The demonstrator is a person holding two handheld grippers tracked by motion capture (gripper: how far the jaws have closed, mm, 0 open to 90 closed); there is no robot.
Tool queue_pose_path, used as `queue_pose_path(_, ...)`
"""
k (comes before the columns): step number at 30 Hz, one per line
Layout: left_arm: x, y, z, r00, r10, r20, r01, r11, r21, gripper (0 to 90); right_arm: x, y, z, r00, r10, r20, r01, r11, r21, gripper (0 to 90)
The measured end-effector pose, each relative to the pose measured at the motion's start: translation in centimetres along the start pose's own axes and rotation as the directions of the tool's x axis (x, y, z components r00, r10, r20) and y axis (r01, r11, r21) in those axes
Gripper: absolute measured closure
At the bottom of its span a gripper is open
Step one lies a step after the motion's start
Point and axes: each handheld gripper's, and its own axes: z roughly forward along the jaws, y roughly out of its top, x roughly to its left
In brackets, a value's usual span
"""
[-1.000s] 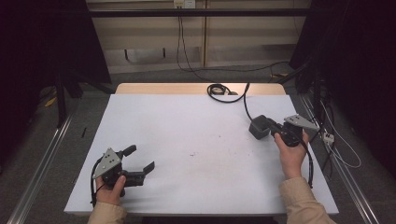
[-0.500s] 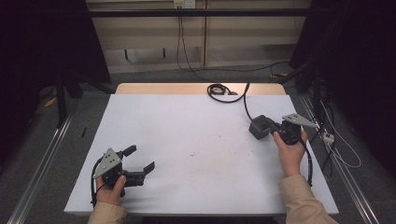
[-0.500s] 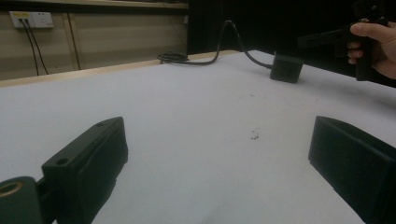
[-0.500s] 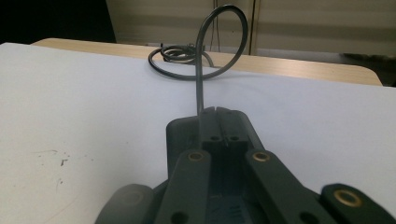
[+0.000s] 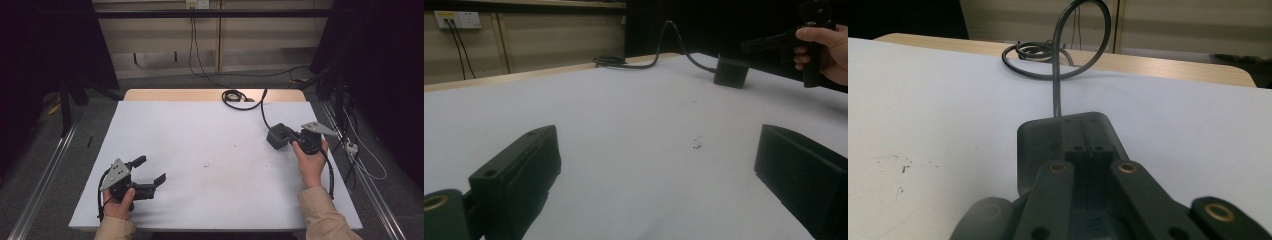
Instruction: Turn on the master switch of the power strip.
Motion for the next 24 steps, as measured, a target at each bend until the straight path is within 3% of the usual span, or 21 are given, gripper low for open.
queue_pose_path(12, -0.02, 0.01, 0.00, 1.0000, 0.001, -0.001, -0.001, 1.0000, 0.000, 4.1, -0.21, -0.10, 0.07, 1.0000, 0.008, 0.002, -0.008, 1.000, 0.001, 90.0)
queue_pose_path(24, -0.03, 0.00, 0.01, 1.0000, 0.001, -0.001, -0.001, 1.0000, 0.001, 4.1, 0.15, -0.12, 0.20, 0.9997, -0.021, 0.013, 0.021, 1.000, 0.004, 90.0)
